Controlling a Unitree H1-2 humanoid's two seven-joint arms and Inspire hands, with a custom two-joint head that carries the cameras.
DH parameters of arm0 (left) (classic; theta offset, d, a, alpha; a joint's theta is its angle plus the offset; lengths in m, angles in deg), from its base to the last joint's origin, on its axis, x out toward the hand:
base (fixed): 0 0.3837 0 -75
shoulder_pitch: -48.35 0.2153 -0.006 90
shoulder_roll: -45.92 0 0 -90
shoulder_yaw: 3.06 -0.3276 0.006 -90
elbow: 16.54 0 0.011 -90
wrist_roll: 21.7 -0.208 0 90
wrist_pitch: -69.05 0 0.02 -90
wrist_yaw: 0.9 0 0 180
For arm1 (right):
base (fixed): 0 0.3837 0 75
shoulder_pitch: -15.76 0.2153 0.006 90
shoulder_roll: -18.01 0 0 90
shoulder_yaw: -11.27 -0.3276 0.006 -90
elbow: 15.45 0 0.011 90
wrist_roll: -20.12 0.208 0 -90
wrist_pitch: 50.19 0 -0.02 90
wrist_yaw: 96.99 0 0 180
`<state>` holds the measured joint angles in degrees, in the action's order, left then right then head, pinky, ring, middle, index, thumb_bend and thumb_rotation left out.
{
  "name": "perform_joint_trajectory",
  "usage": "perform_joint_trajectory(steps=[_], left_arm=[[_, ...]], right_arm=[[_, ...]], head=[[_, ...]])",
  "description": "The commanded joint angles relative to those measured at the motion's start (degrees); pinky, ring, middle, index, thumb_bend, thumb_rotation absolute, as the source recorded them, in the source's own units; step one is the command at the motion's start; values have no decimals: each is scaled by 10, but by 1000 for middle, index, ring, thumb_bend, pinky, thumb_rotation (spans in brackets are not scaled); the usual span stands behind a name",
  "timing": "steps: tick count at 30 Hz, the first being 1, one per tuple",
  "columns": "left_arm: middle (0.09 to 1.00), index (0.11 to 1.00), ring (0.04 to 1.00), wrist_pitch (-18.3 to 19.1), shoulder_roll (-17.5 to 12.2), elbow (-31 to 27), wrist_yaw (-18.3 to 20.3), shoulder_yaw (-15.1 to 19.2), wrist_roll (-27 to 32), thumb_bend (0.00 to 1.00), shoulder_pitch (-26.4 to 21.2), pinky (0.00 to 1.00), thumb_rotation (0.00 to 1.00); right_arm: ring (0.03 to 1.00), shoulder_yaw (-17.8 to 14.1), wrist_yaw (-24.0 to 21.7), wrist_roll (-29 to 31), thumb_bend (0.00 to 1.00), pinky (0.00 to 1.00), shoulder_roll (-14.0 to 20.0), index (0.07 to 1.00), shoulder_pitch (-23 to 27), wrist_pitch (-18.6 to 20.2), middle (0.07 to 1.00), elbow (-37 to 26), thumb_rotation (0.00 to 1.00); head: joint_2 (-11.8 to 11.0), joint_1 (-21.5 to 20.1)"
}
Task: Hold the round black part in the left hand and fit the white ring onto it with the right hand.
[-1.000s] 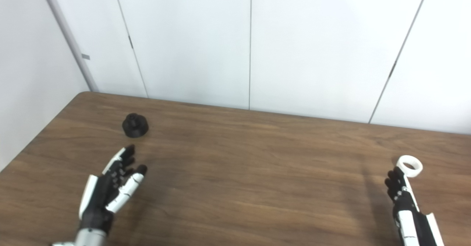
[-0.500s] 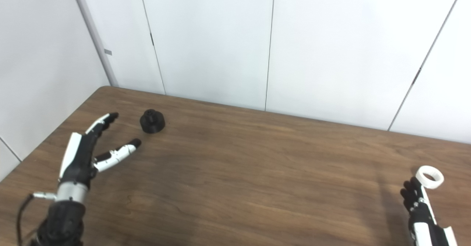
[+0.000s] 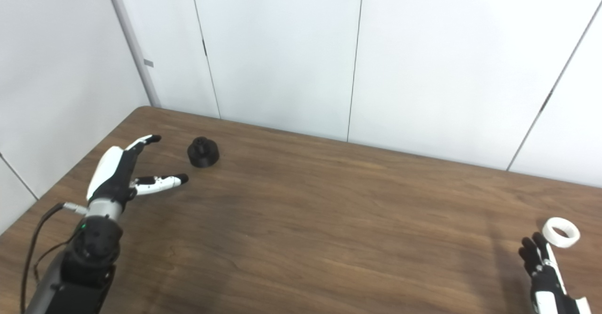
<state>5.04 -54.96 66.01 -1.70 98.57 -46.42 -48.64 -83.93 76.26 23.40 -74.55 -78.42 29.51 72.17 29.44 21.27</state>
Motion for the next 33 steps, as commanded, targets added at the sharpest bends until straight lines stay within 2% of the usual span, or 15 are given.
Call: perform_joint_trajectory(steps=[1, 4, 12, 21, 33], left_arm=[[931, 866, 980, -14, -28, 17, -11, -9, -21, 933, -34, 929, 237], [932, 865, 977, -11, -38, 52, -11, -25, -28, 956, -55, 989, 258], [938, 860, 1000, 3, -47, 128, 16, -40, -13, 997, -108, 1000, 285], [945, 832, 1000, -14, -81, 218, 7, -99, -49, 1000, -156, 1000, 341], [944, 822, 1000, -12, -90, 273, 12, -135, -47, 1000, -198, 1000, 345]], right_arm=[[956, 9, 1, 6, 474, 1000, -21, 1000, -38, -4, 962, 28, 1000], [954, 10, 1, 5, 485, 1000, -21, 1000, -40, -1, 962, 23, 1000], [944, 10, 4, 2, 496, 1000, -23, 994, -41, -5, 956, 26, 1000], [943, 8, 3, 7, 498, 1000, -25, 989, -42, -2, 950, 23, 1000], [929, 8, 7, -2, 478, 1000, -25, 983, -48, -5, 940, 18, 1000]], head=[[1, 1], [1, 0], [3, -2], [3, -6], [4, -14]])
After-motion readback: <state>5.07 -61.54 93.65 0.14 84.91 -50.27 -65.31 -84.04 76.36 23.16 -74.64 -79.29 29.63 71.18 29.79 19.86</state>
